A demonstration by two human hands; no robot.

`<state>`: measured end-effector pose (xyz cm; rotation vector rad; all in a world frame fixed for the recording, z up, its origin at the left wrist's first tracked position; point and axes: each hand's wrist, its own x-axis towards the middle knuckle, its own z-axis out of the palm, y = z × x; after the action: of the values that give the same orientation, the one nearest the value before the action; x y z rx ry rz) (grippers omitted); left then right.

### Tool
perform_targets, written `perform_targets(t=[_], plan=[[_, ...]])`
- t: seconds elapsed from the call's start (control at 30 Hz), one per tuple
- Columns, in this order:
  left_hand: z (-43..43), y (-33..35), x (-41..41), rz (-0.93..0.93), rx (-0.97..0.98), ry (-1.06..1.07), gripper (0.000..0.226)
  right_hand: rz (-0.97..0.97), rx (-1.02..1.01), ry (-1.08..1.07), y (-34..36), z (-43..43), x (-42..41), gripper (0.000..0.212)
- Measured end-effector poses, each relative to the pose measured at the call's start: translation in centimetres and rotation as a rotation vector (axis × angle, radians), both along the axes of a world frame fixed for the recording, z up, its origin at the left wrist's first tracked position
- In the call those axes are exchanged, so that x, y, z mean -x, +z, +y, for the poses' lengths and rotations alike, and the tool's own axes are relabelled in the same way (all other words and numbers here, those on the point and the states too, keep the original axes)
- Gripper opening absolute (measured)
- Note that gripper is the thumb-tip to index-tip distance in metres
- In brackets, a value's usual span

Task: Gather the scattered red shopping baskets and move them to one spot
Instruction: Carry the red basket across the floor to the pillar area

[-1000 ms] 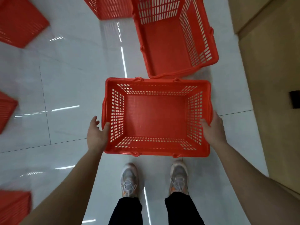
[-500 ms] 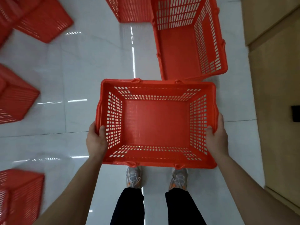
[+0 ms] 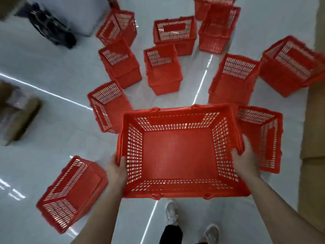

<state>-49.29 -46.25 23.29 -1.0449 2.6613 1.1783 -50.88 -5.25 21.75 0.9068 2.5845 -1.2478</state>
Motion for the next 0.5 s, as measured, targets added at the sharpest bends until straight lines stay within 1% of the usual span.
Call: perform_targets(t=[0.1, 0.23, 0.37, 0.5], plan=[[-3.2, 4.9, 3.3, 0.057, -0.035, 0.067, 0.035, 0.056, 0.01, 0.044, 5.1, -3.5, 5.3, 0.066], [-6.3, 9.4, 8.4, 0.1, -0.076, 0.102, 0.039, 0.104, -0.006, 0.089, 10.0, -6.6, 12.4, 0.066], [-7.5, 12.0, 14.4, 0.165, -0.108, 0.153, 0.038, 0.161, 0.0, 0.125, 13.0, -8.1, 20.4, 0.062], [-7.5, 13.2, 21.2, 0.222, -0.102, 0.198, 0.032, 0.231, 0.063, 0.133, 14.0, -8.7, 29.0, 0.06]])
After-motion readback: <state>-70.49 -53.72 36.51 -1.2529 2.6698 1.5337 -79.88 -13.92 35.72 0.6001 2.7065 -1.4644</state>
